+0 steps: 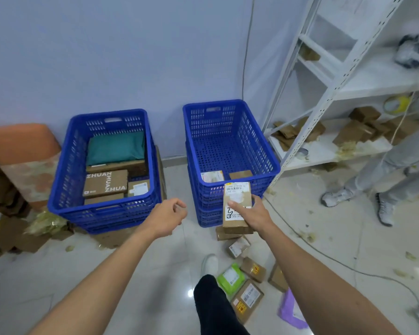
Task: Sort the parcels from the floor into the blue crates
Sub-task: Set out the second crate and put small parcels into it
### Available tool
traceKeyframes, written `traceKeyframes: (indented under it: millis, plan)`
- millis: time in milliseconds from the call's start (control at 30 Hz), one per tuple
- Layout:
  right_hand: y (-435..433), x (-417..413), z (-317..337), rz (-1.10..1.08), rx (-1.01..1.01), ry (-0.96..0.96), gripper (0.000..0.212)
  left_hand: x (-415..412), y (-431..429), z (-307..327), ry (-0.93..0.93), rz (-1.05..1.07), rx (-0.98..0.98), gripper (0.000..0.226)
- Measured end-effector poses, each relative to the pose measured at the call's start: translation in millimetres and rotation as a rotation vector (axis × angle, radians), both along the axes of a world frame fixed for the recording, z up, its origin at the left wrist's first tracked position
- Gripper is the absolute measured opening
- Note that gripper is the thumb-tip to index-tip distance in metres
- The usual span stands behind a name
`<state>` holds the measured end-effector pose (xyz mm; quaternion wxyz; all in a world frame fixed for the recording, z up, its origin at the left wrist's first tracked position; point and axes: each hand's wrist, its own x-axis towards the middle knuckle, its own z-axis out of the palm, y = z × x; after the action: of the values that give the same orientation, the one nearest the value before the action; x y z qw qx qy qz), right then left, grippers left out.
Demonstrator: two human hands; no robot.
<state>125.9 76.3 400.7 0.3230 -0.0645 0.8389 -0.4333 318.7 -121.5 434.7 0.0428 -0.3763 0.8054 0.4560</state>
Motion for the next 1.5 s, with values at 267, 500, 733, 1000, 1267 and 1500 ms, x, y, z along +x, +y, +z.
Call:
traceKeyframes:
  millis: [267,500,733,1000,1267,1500]
  plan:
    - [-72.6,-119.4,-26.2,0.023,0.048,-0.006,0.097,-116.8,-73.7,-13.8,-0.034,-0.029,0.033,0.011]
    - [-104.4,-211.6,-45.2,0.149,0.246,0.020,0.105,-216.7,-123.8,-33.4,-0.087,-0.065,0.067,0.011]
    - [-157.1,-253.2,-71.3,0.390,0.414,0.127,0.090,-276.8,-172.6,-60.9,-0.133,-0.116,0.045,0.021]
    - [-231.7,-299.5,-130.0,0.615,0.580,0.163,0.084,-363.9,-238.1,-129.8,-0.110,-0.310,0.005,0.026]
    - [-295.0,-336.6,-191.5,0.652,0.713,0.058,0.082,-430.6,-299.3,-192.1,-0.088,-0.592,-0.206,0.023]
    - [-358.5,-378.6,-248.4,0.776,0.725,0.210,0.081,-460.8,-344.3,-237.2,-0.024,-0.783,-0.496,0.026]
